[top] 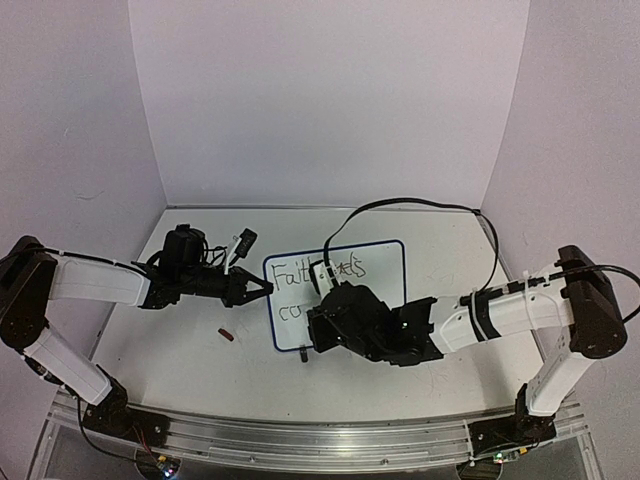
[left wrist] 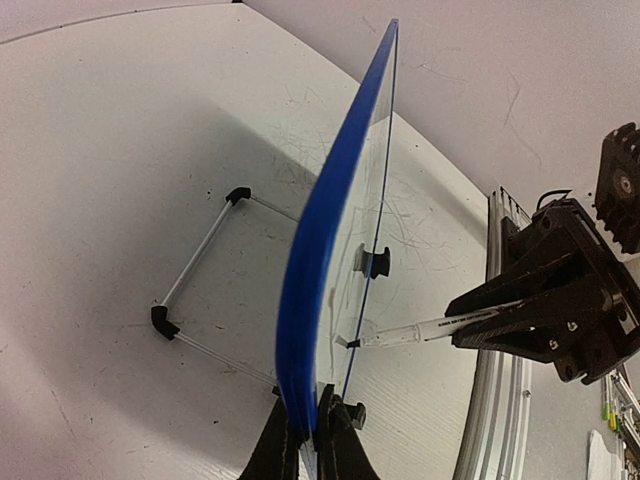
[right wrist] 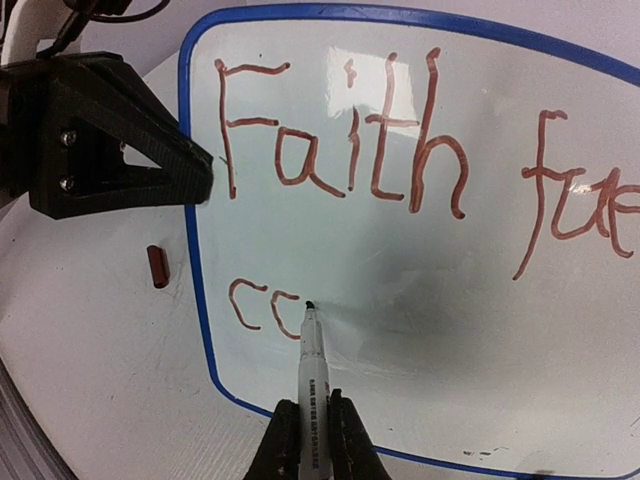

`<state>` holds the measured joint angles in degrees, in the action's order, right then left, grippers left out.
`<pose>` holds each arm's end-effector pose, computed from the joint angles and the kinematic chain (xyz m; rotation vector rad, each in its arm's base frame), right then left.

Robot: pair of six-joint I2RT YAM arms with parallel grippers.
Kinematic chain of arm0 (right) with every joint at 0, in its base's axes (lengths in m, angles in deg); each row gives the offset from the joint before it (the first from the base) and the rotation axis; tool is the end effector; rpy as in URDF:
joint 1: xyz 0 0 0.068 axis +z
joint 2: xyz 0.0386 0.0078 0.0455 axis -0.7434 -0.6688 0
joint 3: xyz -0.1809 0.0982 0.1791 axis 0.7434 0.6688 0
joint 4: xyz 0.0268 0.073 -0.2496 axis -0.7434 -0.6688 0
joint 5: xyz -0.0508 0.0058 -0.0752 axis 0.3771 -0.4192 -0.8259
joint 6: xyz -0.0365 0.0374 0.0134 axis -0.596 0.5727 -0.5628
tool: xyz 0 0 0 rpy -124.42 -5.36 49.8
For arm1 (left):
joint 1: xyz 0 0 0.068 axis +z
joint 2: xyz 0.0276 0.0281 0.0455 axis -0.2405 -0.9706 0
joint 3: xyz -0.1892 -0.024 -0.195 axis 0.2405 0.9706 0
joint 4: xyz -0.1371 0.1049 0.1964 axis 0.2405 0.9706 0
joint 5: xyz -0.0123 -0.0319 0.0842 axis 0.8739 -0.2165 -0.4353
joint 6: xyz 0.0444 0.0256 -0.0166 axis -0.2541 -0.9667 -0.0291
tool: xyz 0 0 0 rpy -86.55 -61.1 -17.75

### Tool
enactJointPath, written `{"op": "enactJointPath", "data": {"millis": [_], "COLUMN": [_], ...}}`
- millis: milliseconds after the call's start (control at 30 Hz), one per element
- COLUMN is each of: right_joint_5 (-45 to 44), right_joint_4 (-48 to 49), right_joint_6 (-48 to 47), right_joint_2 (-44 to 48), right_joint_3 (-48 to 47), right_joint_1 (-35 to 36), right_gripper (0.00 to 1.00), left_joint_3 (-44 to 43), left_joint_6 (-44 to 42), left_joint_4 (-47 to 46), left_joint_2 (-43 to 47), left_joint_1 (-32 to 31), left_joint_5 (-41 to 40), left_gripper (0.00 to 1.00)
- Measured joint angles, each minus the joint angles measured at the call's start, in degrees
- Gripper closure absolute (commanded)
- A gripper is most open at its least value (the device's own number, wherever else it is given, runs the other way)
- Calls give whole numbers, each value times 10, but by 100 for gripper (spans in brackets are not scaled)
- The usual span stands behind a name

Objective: Write a sentence on the whiteboard

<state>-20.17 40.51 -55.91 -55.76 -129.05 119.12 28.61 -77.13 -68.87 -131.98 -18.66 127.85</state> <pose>0.1360 0.3531 0.2117 -0.5975 2.0440 0.5810 0.2393 -0.1798 0.1967 0.8582 1.9526 -1.1582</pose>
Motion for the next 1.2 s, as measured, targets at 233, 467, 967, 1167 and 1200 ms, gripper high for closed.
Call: {"op": "enactJointPath", "data": {"millis": [233, 467, 967, 1167, 1200], "right_joint_5": [6, 19, 14, 14, 14], "right_joint_4": [4, 31, 51, 51, 51], "right_joint_6": [-6, -13, -11, -11, -11], "right_joint_2": [-7, -5, 35, 25, 25], "right_joint_3": [-8, 4, 49, 40, 40], "right_joint_1": [0, -1, -13, -13, -13], "right_gripper": [100, 100, 100, 100, 100], "left_joint_3": [0, 0, 0, 0, 0], "left_joint_6": [0, 0, -1, -4, -4], "left_joint_4": [0, 0, 1, 2, 2], "left_joint_2": [0, 0, 1, 1, 1], "left_joint_1": [0, 0, 0, 0, 0], "left_joint_5": [0, 1, 2, 2, 2], "left_gripper": [100, 100, 100, 100, 100]}}
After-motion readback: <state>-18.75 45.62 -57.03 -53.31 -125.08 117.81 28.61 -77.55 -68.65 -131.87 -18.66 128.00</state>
